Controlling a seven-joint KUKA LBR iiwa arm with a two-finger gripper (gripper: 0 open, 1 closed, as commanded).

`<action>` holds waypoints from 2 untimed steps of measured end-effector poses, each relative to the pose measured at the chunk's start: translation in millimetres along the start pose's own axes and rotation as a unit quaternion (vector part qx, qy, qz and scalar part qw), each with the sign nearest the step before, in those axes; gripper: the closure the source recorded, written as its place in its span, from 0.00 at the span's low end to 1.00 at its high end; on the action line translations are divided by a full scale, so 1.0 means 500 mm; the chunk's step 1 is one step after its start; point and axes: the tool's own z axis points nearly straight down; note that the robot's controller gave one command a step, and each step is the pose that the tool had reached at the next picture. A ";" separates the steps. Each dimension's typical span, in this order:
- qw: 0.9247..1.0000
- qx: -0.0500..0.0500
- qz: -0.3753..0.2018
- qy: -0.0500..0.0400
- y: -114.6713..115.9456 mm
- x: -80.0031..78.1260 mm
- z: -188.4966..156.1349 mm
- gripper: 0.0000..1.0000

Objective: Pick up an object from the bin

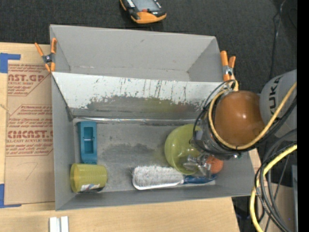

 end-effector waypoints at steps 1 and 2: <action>1.000 0.000 0.000 0.000 0.000 0.000 0.000 1.00; 1.000 0.000 0.000 0.000 0.000 0.000 0.000 1.00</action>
Offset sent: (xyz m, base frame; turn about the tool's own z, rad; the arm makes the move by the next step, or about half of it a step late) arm 0.0000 0.0000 0.0000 0.0000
